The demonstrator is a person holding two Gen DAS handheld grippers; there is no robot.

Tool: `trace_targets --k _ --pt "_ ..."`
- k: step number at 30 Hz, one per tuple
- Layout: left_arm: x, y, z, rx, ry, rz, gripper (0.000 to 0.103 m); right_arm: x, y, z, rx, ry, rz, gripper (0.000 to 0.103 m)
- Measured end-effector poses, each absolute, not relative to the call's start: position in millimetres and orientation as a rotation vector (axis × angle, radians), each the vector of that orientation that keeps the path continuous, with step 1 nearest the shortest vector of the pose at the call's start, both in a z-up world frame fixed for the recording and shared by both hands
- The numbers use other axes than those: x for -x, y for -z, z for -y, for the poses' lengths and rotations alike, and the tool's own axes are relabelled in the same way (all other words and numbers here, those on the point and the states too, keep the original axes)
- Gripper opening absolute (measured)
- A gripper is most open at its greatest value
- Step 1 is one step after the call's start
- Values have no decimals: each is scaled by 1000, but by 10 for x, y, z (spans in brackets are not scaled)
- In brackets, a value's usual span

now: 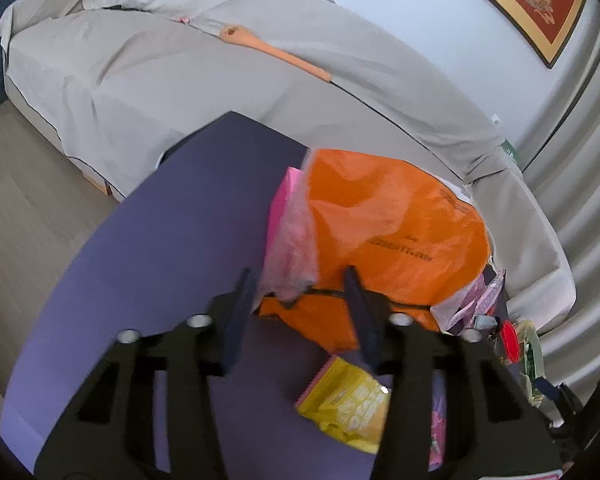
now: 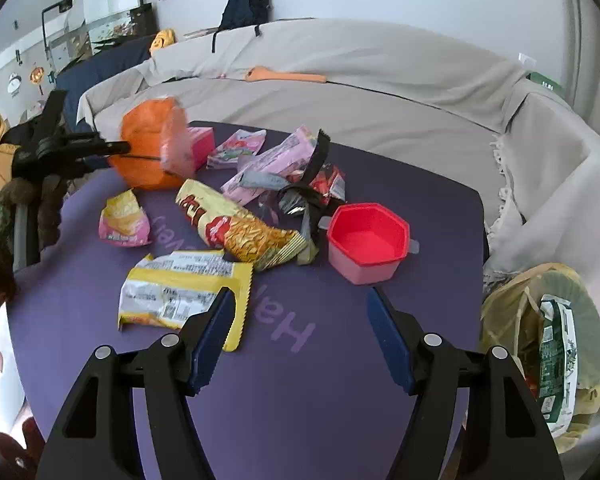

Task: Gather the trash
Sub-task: 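Grasp the orange plastic bag with the left gripper and lift it, then grasp the yellow snack wrapper with the right gripper while the left gripper holds the orange bag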

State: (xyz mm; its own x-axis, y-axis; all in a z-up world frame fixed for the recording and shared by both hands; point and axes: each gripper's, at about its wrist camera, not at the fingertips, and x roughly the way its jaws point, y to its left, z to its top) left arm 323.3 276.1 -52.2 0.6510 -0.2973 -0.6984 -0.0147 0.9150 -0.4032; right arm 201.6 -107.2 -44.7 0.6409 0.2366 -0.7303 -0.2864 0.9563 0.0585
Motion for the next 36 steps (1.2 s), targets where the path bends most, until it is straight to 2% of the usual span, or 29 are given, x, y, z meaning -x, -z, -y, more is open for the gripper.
trace_targets --k 2,5,20,26,27,30,33,36 --pt "-3195 495 -2688 383 172 -849 19 -1983 457 1079 66 -304 -827 65" --pt "-3058 410 -2545 346 197 -838 15 -1927 478 1097 67 -311 -831 65" --pt "-2242 -32 -2225 306 196 -830 15 -1899 584 655 64 -451 -844 65" --pt "-2082 -29 -2253 337 202 -817 15 -2155 767 608 19 -466 -936 65" --pt "-2064 -20 -2248 332 202 -816 15 -2164 792 609 11 -477 -949 62" --pt "-2035 5 -2222 318 204 -813 15 -2120 838 583 37 -498 -966 45" --pt "-2009 29 -2209 325 208 -815 15 -2060 823 632 36 -502 -958 18" --pt "-2000 52 -2204 333 208 -820 15 -2009 814 746 36 -485 -959 14"
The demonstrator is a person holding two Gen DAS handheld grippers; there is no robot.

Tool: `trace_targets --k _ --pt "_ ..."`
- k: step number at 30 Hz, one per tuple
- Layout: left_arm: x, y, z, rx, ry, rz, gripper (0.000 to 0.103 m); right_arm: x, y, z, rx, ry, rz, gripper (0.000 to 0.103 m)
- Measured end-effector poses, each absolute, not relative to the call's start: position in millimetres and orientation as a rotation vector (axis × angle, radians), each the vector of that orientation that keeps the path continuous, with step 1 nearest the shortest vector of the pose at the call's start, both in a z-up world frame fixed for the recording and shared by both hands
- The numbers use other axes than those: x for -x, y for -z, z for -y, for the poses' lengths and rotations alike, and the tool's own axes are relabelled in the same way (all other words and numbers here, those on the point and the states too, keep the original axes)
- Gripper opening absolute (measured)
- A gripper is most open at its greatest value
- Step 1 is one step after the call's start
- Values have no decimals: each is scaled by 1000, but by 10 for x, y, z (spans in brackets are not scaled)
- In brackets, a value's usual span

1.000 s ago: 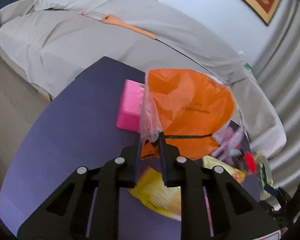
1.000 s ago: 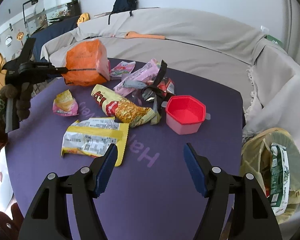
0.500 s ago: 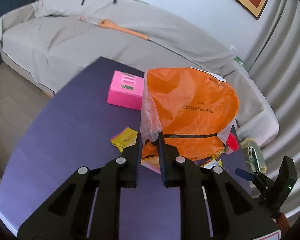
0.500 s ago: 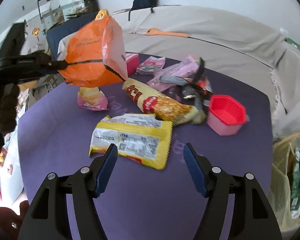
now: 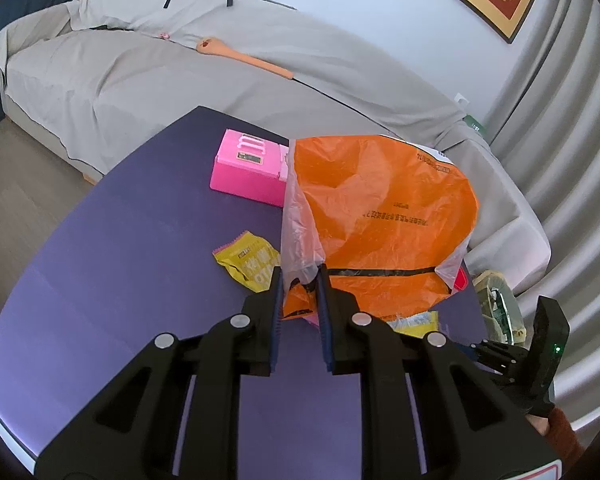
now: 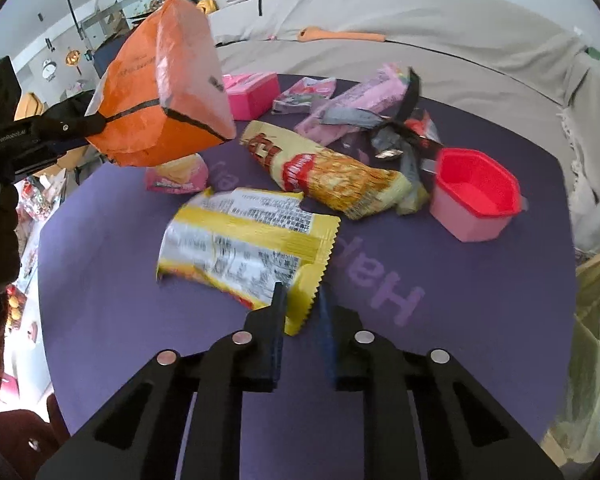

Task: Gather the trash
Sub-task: 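Grasp the yellow snack wrapper with the right gripper while the left gripper holds the orange bag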

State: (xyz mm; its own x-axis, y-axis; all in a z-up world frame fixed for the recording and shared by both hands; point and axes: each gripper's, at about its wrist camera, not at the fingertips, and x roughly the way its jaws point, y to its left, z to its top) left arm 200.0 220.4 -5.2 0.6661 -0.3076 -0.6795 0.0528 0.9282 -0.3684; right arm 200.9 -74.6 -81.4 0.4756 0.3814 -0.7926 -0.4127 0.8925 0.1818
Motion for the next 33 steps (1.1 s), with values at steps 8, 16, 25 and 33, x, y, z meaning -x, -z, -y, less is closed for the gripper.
trace_targets --k 8,16,25,33 --pt "-1950 111 -2256 342 170 -823 15 -1862 818 1266 -6 -375 -955 15" --pt "-1923 135 -2391 333 107 -814 15 -1681 607 642 220 -599 -821 50" --pt "-1762 73 -2719 361 84 -774 15 -2029 776 -81 565 -635 -803 58" --pt "-1655 122 -2903 422 84 -774 16 -2542 852 139 234 -546 -999 60"
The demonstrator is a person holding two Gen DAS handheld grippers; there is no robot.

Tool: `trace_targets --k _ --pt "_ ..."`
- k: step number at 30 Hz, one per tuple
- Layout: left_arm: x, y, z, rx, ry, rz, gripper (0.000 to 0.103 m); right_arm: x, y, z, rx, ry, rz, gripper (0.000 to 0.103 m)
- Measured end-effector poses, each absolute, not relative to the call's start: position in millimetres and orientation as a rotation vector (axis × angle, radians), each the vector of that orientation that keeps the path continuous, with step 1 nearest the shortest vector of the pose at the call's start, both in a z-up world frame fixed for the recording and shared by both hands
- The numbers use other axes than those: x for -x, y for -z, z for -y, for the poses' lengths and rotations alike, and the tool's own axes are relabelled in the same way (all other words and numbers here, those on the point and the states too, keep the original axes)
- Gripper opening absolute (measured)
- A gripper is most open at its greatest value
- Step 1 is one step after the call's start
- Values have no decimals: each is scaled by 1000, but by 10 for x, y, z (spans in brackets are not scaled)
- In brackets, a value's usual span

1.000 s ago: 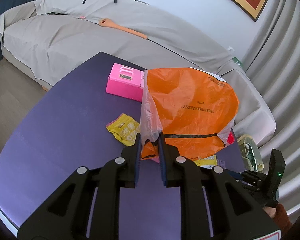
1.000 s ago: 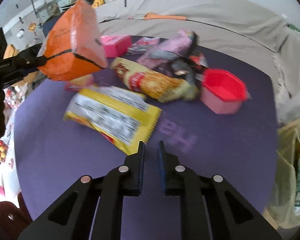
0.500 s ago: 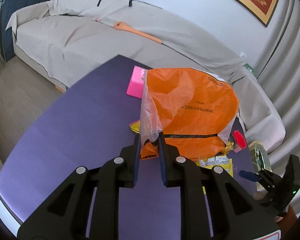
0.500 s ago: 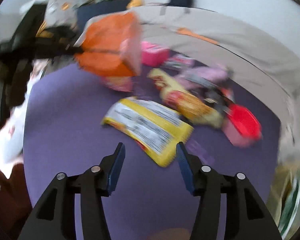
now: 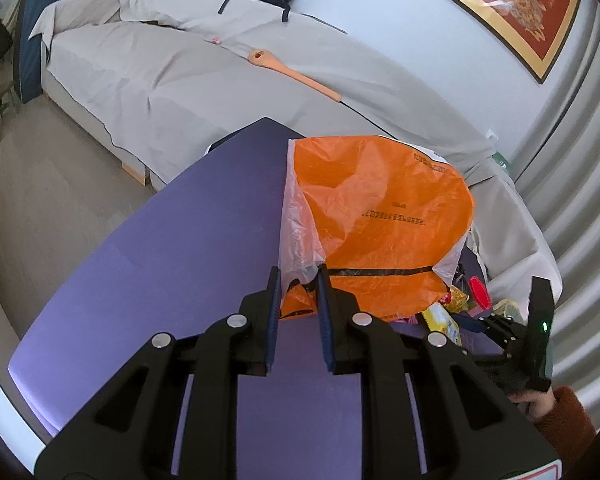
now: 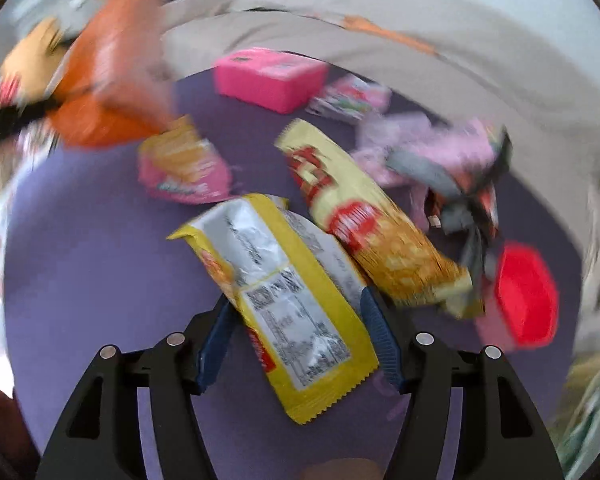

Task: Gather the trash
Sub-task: 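Grasp the yellow snack wrapper with the right gripper while the left gripper holds the orange bag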

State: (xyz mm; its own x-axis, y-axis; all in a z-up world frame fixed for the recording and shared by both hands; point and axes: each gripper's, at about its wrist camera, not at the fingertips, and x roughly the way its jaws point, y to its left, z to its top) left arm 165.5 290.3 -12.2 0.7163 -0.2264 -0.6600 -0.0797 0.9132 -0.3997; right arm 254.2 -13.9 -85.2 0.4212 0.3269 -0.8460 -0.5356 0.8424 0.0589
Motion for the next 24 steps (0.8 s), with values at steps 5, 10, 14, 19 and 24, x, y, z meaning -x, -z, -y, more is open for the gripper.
trace_targets --k 5,10,14,19,24 --pt "-1629 166 -2882 427 97 -784 16 -2387 864 336 169 -473 -998 60" --pt "-1645 195 -2796 427 116 -796 16 -2117 858 562 130 -434 -1002 60" --pt "-1653 202 -2704 422 133 -803 16 -1907 849 719 104 -382 -1003 61" --pt "-1657 188 -2610 416 146 -811 16 -1739 841 785 35 -280 -1001 62" --pt "-1650 155 -2572 413 155 -805 16 -1705 833 749 49 -229 -1014 62"
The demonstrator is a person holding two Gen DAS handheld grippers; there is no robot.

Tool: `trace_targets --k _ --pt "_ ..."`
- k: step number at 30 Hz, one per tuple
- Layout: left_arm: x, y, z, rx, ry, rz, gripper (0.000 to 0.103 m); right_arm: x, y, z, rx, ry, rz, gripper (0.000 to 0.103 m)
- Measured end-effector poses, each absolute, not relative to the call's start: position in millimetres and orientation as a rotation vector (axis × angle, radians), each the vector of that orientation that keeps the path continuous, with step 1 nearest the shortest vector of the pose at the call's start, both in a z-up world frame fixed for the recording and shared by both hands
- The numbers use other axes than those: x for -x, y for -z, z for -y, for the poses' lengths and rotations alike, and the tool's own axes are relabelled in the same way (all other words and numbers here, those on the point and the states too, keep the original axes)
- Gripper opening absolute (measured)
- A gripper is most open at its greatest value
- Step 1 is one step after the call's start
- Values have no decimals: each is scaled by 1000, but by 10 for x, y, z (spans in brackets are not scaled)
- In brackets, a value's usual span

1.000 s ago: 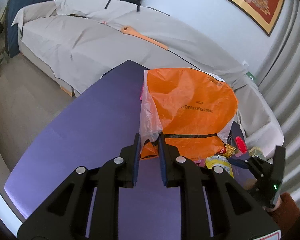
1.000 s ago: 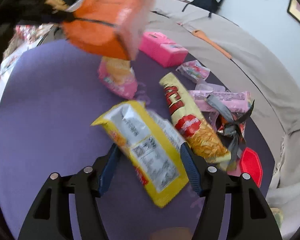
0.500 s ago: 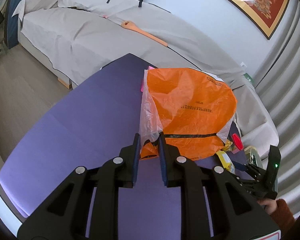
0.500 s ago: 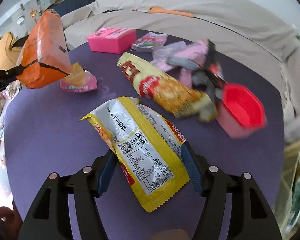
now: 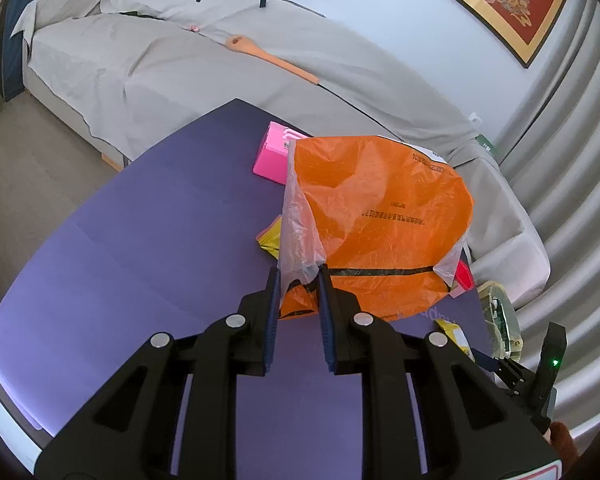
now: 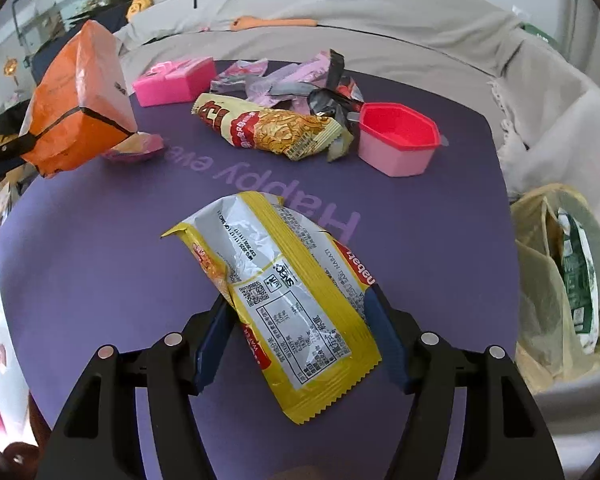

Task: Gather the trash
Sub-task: 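Grasp the yellow snack wrapper with the right gripper while the left gripper holds the orange bag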

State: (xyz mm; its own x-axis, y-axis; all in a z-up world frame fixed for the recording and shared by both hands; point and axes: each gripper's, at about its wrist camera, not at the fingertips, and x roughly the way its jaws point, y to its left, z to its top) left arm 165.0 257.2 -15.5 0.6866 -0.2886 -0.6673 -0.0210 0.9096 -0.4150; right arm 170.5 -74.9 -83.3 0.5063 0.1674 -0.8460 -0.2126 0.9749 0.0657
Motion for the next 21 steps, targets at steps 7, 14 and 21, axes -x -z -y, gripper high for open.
trace_targets --k 7,14,21 --pt "-1708 203 -2501 394 152 -826 16 -1548 688 807 175 -374 -922 62" --pt "-1785 251 -2379 368 162 -855 16 -1544 584 774 278 -589 -936 62" --pt "-1807 228 -2344 356 159 -856 16 -1572 488 727 398 -577 -899 62"
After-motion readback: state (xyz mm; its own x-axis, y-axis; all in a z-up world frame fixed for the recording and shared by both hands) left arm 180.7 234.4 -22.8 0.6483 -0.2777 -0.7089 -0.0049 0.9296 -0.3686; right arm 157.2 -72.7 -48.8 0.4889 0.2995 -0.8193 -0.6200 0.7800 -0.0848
